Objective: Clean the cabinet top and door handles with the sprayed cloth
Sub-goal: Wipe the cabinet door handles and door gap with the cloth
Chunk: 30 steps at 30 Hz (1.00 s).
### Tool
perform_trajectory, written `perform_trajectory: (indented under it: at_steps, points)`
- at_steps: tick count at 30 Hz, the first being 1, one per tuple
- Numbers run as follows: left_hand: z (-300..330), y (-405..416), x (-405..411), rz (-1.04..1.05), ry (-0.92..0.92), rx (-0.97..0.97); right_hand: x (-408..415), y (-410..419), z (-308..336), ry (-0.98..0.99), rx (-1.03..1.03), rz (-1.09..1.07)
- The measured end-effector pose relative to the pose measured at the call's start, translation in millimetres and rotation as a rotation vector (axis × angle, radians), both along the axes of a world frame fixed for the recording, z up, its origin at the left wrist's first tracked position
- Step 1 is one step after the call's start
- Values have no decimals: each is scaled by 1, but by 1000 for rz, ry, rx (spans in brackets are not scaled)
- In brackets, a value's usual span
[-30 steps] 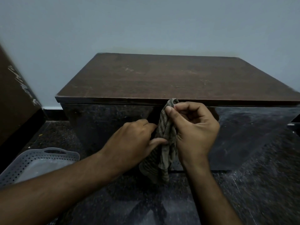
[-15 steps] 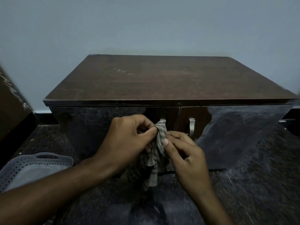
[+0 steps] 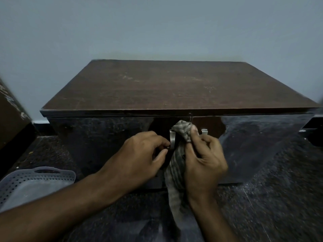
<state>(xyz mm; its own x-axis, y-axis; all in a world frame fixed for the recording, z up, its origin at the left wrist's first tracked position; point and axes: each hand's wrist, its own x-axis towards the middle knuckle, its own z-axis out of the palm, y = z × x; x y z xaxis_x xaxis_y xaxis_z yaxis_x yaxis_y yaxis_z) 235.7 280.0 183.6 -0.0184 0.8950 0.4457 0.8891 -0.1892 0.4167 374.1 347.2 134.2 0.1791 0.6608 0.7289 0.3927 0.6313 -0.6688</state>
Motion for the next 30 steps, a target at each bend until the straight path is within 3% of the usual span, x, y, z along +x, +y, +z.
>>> perform_trajectory:
  at_steps: [5,10,13,16,19,21,23,25,28,30]
  points:
    - [-3,2,-4,-3,-1,-33,-2,-4,-28,-113,-12,7]
    - [-6,1,-5,18,-8,-71,-6,2,-4,-45,59,-30]
    - [-9,2,-9,36,9,-103,-6,2,-2,-136,60,-31]
    - [-12,2,-13,66,5,-225,-4,-7,-16,-215,-159,23]
    - [-13,0,-15,105,-33,-469,6,-14,-13,-89,-495,82]
    - [-14,-2,-14,89,-188,-708,11,-14,-1,104,-683,216]
    - [-14,-7,-13,5,-544,-1015,13,-16,14,275,-766,368]
    - [-14,-13,-14,-91,-796,-1180,10,-19,26,408,-812,470]
    - [-13,-14,-14,-97,-887,-1094,9,-23,29,624,-920,527]
    - [-11,-12,-16,21,-945,-980,12,-24,26,699,-1004,569]
